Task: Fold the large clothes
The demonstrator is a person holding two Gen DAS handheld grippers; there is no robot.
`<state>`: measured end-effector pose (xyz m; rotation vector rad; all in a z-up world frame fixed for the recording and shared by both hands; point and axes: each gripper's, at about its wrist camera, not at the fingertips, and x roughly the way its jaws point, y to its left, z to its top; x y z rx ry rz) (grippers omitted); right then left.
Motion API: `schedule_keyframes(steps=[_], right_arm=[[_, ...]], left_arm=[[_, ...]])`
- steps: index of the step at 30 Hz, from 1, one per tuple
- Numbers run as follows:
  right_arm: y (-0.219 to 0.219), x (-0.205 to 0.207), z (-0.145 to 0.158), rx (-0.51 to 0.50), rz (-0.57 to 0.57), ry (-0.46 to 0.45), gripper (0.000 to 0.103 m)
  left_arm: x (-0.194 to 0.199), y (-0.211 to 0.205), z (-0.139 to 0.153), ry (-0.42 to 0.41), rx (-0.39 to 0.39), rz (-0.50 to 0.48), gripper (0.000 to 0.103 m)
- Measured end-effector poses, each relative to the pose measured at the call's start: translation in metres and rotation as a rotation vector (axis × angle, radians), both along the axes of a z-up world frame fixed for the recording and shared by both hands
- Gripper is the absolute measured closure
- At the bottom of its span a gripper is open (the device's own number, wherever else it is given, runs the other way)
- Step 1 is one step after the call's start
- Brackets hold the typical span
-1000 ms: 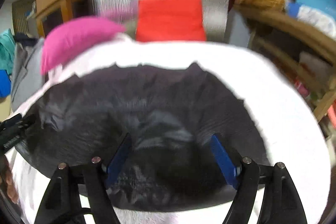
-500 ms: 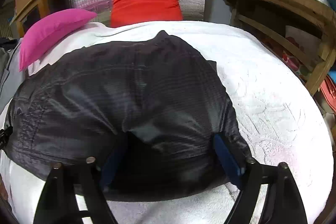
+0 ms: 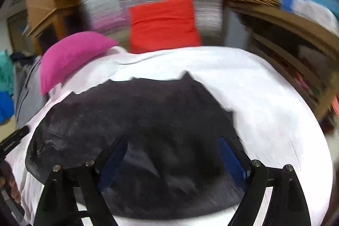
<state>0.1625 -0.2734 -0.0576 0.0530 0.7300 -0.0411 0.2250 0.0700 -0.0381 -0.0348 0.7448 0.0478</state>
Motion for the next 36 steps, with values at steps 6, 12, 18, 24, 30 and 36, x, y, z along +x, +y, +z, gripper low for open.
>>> schedule_keyframes(steps=[6, 12, 18, 24, 30, 36], right_arm=[[0.014, 0.079, -0.032, -0.039, 0.016, 0.091, 0.014], [-0.009, 0.106, -0.082, -0.015, -0.026, 0.216, 0.012], [-0.009, 0.107, -0.083, -0.023, -0.031, 0.233, 0.01], [-0.014, 0.043, -0.025, -0.007, -0.059, 0.073, 0.009], [-0.021, -0.013, -0.045, -0.05, -0.055, 0.079, 0.009], [-0.047, -0.022, -0.061, 0.069, -0.109, 0.162, 0.007]], left_arm=[[0.066, -0.028, -0.032, 0.117, 0.069, 0.024, 0.038], [0.092, -0.029, -0.078, 0.224, 0.131, 0.012, 0.035], [0.097, -0.031, -0.083, 0.229, 0.136, 0.002, 0.035], [0.052, 0.013, -0.029, 0.117, 0.033, 0.044, 0.035], [-0.003, 0.055, -0.028, 0.093, 0.023, 0.108, 0.035], [-0.009, 0.079, -0.058, 0.219, -0.059, 0.145, 0.032]])
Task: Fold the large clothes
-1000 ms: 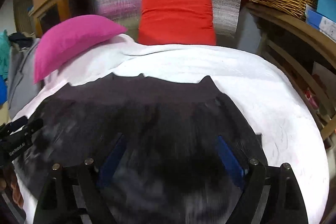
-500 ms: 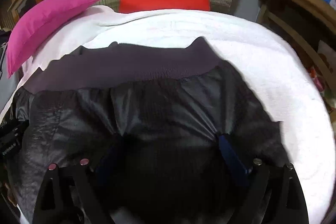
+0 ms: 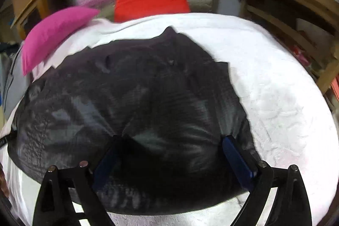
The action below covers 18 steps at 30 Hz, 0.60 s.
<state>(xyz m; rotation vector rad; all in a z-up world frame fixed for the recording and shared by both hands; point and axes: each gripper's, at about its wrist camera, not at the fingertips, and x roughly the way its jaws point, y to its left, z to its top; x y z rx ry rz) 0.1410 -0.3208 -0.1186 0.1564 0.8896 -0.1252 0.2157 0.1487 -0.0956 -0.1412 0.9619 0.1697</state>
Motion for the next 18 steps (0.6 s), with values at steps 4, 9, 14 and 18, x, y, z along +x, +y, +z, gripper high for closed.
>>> schedule_keyframes(steps=[4, 9, 14, 18], right_arm=[[-0.005, -0.027, 0.026, 0.037, 0.017, -0.096, 0.007], [-0.014, -0.026, -0.018, 0.041, 0.026, 0.045, 0.006], [-0.022, -0.036, 0.001, 0.081, 0.027, -0.026, 0.006], [-0.028, -0.042, -0.001, 0.078, 0.029, -0.023, 0.006]], left_arm=[[-0.025, 0.006, 0.024, -0.073, -0.02, 0.014, 0.032], [-0.04, 0.005, 0.002, 0.004, -0.006, 0.019, 0.032], [-0.053, 0.004, 0.015, -0.026, 0.006, 0.021, 0.032], [-0.06, 0.003, 0.026, -0.046, 0.005, 0.012, 0.032]])
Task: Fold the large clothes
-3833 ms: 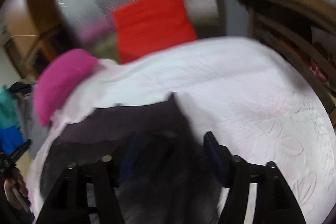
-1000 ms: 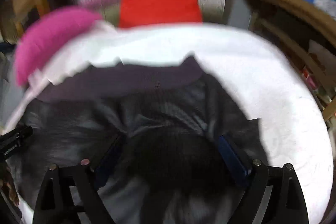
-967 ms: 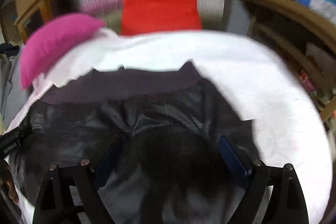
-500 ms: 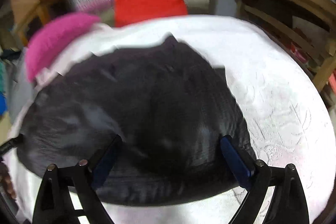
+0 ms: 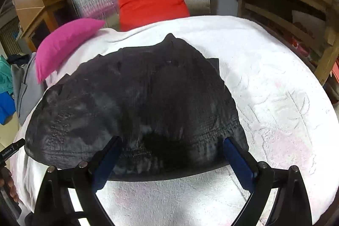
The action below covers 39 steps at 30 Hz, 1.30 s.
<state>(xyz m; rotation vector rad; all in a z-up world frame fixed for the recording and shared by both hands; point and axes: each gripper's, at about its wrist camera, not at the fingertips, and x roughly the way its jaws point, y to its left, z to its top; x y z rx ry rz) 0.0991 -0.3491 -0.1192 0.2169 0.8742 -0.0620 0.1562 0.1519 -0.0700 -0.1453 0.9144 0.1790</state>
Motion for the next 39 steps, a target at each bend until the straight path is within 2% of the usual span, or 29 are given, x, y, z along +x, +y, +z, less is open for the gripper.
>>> schedule_keyframes(steps=[2, 9, 14, 18, 22, 28, 30, 32, 39], right_arm=[[0.0, 0.002, -0.012, -0.017, 0.002, 0.052, 0.006], [-0.005, -0.011, 0.001, 0.017, -0.016, 0.023, 0.005], [-0.002, 0.0, -0.008, -0.005, 0.002, 0.055, 0.005], [-0.013, -0.002, 0.006, 0.086, -0.014, 0.018, 0.004], [-0.035, -0.004, 0.01, 0.116, -0.039, 0.007, 0.004], [-0.075, 0.002, 0.014, 0.19, -0.08, 0.0, 0.004], [-0.08, 0.008, 0.018, 0.221, -0.075, 0.007, 0.004], [-0.092, 0.025, 0.016, 0.281, -0.06, 0.027, 0.004], [-0.101, 0.081, -0.011, 0.381, -0.029, 0.126, 0.004]], left_arm=[[0.001, -0.002, -0.004, 0.017, 0.006, -0.013, 0.032], [-0.001, -0.004, -0.006, 0.029, 0.011, -0.012, 0.032], [0.004, -0.003, -0.015, 0.056, 0.004, -0.021, 0.032], [0.006, 0.0, -0.009, 0.041, 0.001, -0.025, 0.032], [0.011, 0.013, 0.002, 0.0, -0.015, -0.016, 0.032], [0.038, 0.031, 0.0, 0.032, -0.087, -0.051, 0.032], [0.052, 0.035, 0.0, 0.041, -0.149, -0.083, 0.031], [0.067, 0.036, -0.002, 0.054, -0.204, -0.105, 0.03], [0.116, 0.02, -0.023, 0.135, -0.27, -0.189, 0.029]])
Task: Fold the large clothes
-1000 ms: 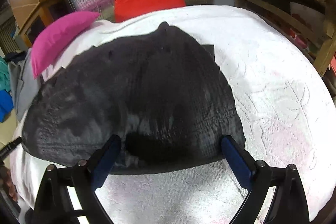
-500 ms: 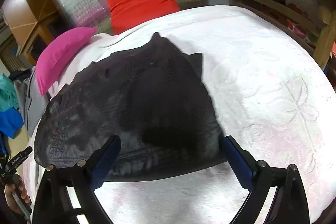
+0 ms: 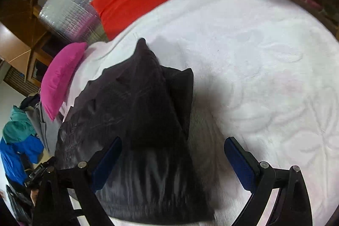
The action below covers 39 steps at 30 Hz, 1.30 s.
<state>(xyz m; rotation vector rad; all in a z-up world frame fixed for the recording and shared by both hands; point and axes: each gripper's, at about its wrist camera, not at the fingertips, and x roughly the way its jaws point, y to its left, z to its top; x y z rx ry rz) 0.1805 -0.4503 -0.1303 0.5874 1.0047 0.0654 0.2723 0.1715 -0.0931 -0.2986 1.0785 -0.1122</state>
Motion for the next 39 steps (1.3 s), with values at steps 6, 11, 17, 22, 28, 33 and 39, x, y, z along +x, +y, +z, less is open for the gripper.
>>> schedule_keyframes(steps=[6, 11, 17, 22, 28, 33, 39], right_arm=[[0.013, 0.022, -0.018, 0.074, 0.053, 0.03, 0.005], [0.034, 0.037, -0.014, 0.034, 0.118, 0.039, 0.032], [0.027, 0.031, -0.011, 0.062, 0.111, 0.032, 0.032], [0.022, 0.035, -0.006, 0.053, 0.071, 0.02, 0.032], [0.03, 0.045, 0.02, -0.154, 0.042, -0.009, 0.032], [0.043, 0.067, 0.041, -0.278, 0.049, -0.076, 0.03], [0.077, 0.135, 0.014, -0.306, 0.172, 0.02, 0.032]], left_arm=[[0.014, -0.009, -0.017, 0.031, -0.012, -0.013, 0.027], [0.018, -0.01, -0.02, 0.041, -0.004, -0.016, 0.027], [0.014, 0.009, -0.004, 0.012, -0.074, 0.011, 0.028], [0.022, 0.013, 0.002, 0.0, -0.063, 0.014, 0.028], [0.049, -0.002, 0.008, -0.037, 0.012, -0.016, 0.027], [0.078, -0.014, 0.012, -0.054, 0.048, -0.042, 0.027], [0.1, -0.036, 0.002, -0.045, 0.111, -0.083, 0.031]])
